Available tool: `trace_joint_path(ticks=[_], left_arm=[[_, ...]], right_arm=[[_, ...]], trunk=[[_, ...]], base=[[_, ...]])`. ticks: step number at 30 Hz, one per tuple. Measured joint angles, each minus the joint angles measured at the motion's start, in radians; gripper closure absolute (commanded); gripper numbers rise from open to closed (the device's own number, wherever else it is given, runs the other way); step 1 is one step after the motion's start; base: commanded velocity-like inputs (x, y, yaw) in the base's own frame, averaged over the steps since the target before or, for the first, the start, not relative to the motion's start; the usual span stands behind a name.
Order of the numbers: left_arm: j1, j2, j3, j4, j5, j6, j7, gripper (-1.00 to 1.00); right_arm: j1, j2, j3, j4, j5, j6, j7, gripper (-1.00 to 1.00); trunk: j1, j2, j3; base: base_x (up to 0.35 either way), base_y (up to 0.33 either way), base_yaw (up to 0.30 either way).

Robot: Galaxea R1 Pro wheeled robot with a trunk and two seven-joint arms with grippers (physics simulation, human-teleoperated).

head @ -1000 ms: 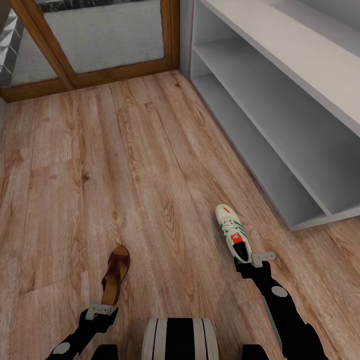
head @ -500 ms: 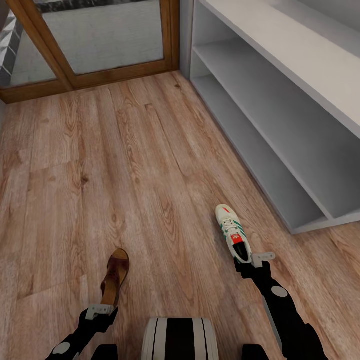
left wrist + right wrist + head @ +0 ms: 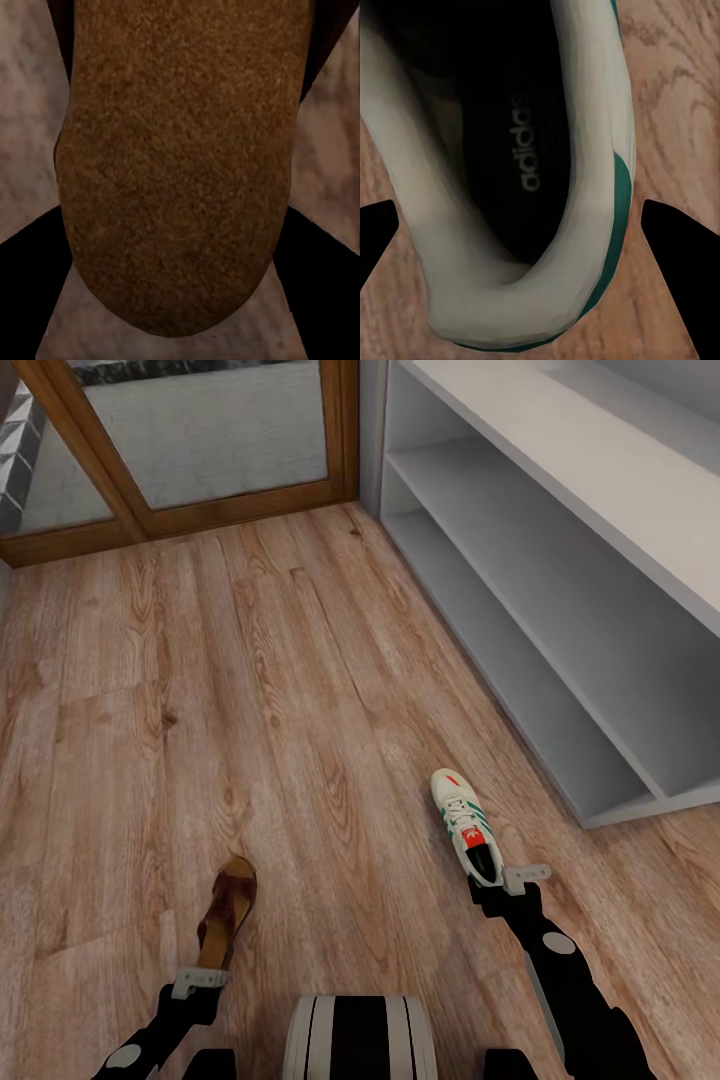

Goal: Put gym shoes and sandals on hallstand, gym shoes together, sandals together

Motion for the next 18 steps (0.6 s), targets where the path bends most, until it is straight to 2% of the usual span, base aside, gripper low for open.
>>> trace_joint_path(ticks=[18], left_arm=[[-0.001,0.001,0.001,-0.001,0.007,0.000,-0.001,1.00]], right_arm=[[0.000,0.000,0.000,0.000,0.000,0.000,0.000,1.00]], trunk=[[0.000,0.000,0.000]], base=[[0.000,0.000,0.000]])
